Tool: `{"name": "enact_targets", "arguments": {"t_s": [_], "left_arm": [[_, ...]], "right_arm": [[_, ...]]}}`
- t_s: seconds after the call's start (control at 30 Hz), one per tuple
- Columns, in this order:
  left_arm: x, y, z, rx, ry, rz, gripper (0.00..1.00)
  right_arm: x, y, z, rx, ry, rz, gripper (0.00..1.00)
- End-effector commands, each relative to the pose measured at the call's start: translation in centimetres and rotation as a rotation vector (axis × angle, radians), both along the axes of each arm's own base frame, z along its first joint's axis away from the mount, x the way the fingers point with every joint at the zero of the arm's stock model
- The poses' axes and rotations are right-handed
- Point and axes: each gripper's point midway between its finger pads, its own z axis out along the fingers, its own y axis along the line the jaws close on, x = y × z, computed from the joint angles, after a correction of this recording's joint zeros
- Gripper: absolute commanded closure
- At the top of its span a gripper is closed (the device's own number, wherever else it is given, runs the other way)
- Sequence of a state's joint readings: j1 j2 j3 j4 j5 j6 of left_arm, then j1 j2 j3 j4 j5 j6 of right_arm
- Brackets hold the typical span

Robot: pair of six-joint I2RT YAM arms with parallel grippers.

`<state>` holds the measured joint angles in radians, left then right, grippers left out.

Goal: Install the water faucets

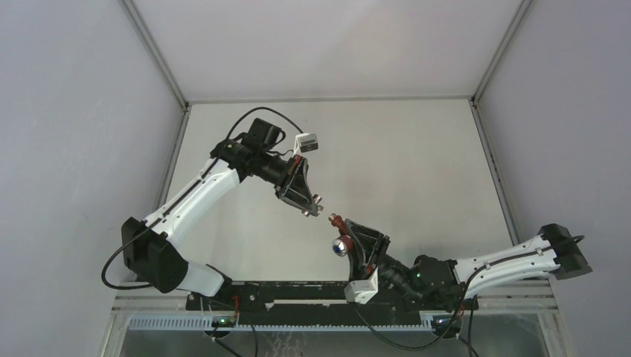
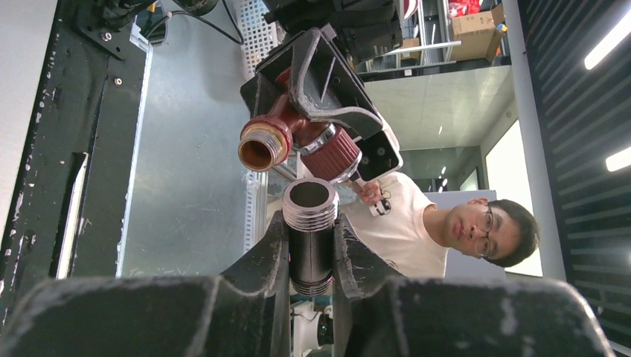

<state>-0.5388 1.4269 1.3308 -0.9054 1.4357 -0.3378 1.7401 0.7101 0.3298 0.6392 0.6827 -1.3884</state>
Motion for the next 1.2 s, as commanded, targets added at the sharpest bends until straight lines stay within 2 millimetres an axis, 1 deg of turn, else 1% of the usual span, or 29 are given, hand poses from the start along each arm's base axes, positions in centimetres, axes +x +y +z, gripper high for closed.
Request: {"name": "enact_targets", "arguments": {"t_s": [0.0, 0.17, 0.4, 0.7, 1.03, 1.17], "left_arm": [[-0.5, 0.1, 1.1, -0.029, -0.023, -0.016, 1.0], [-0.6, 0.1, 1.4, -0.032, -0.019, -0.019, 1.0], [-0.6, 0.1, 1.4, -0.036, -0.015, -0.023, 1.0], [-1.0, 0.2, 1.7, -0.04, -0.014, -0.031, 1.0], [-1.2, 0.3, 1.8, -0.044, -0.017, -0.032, 1.0], [-1.2, 0.3, 1.8, -0.045, -0.018, -0.033, 1.0]], "right_arm": [[-0.4, -0.2, 3.1, 0.042, -0.042, -0.013, 1.0], [-1.5, 0.0, 4.4, 0.046, -0.065, 0.014, 1.0], [-1.8, 0.4, 5.3, 0.065, -0.082, 0.026, 1.0], [-1.5, 1.2, 5.1, 0.061, -0.097, 0.03, 1.0], [-0.1, 1.0, 5.5, 0.071, -0.116, -0.003, 1.0], [0.0, 1.1, 5.6, 0.076, -0.118, 0.002, 1.0]]}}
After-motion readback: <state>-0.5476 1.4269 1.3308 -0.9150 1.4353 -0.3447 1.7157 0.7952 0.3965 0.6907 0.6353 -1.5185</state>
